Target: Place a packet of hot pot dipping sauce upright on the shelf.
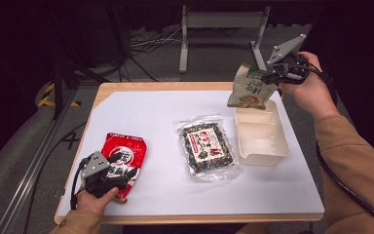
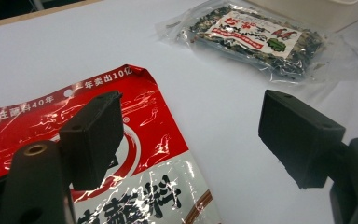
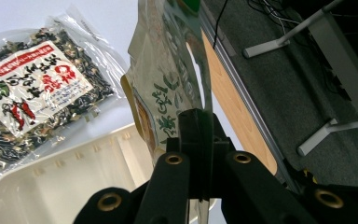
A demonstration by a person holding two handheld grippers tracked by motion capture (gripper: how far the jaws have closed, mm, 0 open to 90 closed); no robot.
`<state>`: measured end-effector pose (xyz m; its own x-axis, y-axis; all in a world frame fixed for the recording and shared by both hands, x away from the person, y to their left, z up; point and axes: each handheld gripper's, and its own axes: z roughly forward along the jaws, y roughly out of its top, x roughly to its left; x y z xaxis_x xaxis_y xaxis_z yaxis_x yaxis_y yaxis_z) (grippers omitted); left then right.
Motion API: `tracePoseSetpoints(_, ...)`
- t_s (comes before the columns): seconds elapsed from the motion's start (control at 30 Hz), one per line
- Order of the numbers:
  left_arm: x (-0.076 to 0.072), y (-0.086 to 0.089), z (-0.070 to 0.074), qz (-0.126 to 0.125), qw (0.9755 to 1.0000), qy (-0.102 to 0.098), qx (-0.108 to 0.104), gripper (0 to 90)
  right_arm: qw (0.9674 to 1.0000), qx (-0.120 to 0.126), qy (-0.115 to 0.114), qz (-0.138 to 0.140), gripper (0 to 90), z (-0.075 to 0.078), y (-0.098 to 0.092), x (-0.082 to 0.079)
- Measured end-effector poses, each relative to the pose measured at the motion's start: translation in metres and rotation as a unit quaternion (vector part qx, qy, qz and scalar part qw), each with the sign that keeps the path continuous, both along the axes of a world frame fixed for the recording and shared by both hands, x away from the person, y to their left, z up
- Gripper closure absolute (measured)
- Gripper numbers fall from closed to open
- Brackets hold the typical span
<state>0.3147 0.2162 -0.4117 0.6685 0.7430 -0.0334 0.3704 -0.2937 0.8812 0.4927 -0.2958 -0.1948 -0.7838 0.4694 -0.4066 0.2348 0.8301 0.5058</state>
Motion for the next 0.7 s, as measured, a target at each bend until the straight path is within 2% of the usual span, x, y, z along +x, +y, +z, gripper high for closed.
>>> tracePoseSetpoints(0.23, -0.004, 0.000, -0.002, 0.002, 0.9999, -0.002, 0.015, 20.1, 1.0000, 0.002, -0.003, -0.002, 89.3, -0.004, -0.011, 0.008)
tracePoseSetpoints(0.33, -0.005, 0.000, -0.003, 0.005, 0.9999, 0.001, 0.015, 17.1, 1.0000, 0.001, -0.002, -0.001, 89.3, -0.008, -0.016, 0.012)
tracePoseSetpoints(0.4, -0.005, -0.002, -0.005, 0.010, 0.9995, 0.005, 0.028, 15.7, 1.0000, 0.003, -0.003, -0.006, 89.3, -0.011, -0.018, 0.015)
tracePoseSetpoints(0.43, -0.005, -0.002, -0.005, 0.010, 0.9995, 0.005, 0.028, 15.5, 1.0000, 0.003, -0.003, -0.006, 89.3, -0.011, -0.018, 0.015)
tracePoseSetpoints(0.47, -0.006, -0.003, -0.006, 0.013, 0.9988, 0.002, 0.046, 15.5, 1.0000, 0.001, -0.005, -0.004, 89.3, -0.012, -0.019, 0.016)
tracePoseSetpoints(0.5, -0.006, -0.004, -0.007, 0.014, 0.9986, 0.002, 0.052, 14.7, 1.0000, 0.000, -0.006, -0.003, 89.3, -0.016, -0.021, 0.018)
tracePoseSetpoints(0.63, -0.007, -0.002, -0.007, 0.026, 0.9982, -0.003, 0.055, 12.8, 1.0000, -0.002, -0.006, -0.003, 89.3, -0.020, -0.026, 0.023)
tracePoseSetpoints(0.7, -0.007, 0.001, -0.006, 0.038, 0.9979, 0.004, 0.053, 12.6, 1.0000, -0.001, -0.007, -0.004, 89.4, -0.022, -0.028, 0.025)
